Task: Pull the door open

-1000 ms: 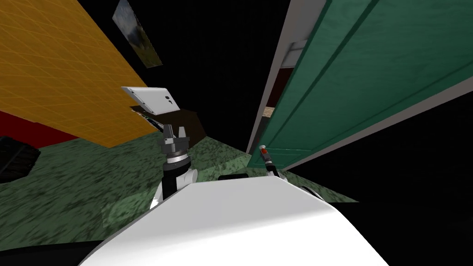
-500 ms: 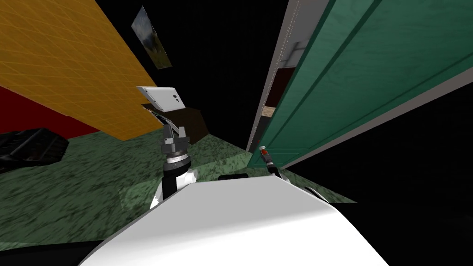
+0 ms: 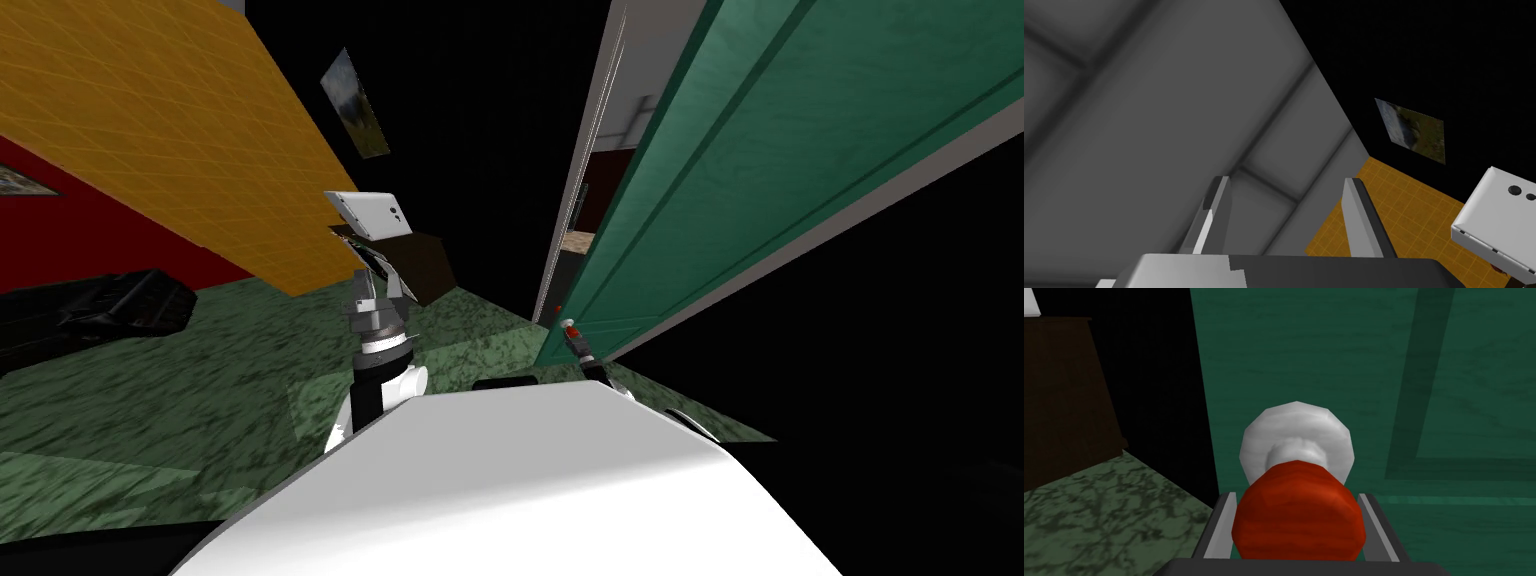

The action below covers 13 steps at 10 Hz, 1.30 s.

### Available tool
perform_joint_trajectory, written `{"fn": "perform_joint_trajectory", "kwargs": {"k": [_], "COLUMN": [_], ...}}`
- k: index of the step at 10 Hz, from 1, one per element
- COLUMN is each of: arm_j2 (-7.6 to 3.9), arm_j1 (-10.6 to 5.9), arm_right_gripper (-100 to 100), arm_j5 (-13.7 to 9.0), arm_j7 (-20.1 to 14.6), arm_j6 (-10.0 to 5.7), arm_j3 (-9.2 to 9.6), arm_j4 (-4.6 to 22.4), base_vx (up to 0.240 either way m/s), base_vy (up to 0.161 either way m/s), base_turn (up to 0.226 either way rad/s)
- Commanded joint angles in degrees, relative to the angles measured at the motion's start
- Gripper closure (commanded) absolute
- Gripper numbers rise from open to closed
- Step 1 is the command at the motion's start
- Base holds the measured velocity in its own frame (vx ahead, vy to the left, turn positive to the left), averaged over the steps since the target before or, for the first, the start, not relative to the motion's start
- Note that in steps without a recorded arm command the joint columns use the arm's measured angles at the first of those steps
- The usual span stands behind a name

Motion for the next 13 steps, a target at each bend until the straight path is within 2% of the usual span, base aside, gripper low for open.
{"fn": "perform_joint_trajectory", "kwargs": {"k": [1,9,10,11,13], "arm_j2": [-0.51,-3.03,-2.65,-2.86,-3.07], "arm_j1": [0.29,1.75,1.42,1.68,1.84], "arm_right_gripper": [100,100,100,100,100], "arm_j5": [0.34,2.03,2.00,2.19,2.29], "arm_j7": [-0.69,-4.10,-3.83,-4.27,-4.55], "arm_j6": [-1.09,-6.47,-5.95,-6.88,-7.56], "arm_j3": [0.43,2.56,2.56,2.85,2.98], "arm_j4": [0.33,1.95,2.39,2.95,3.27], "base_vx": [-0.131,-0.208,-0.083,-0.149,-0.183], "base_vy": [-0.071,-0.079,-0.030,-0.046,-0.083], "base_turn": [0.160,0.136,0.028,0.154,0.147]}}
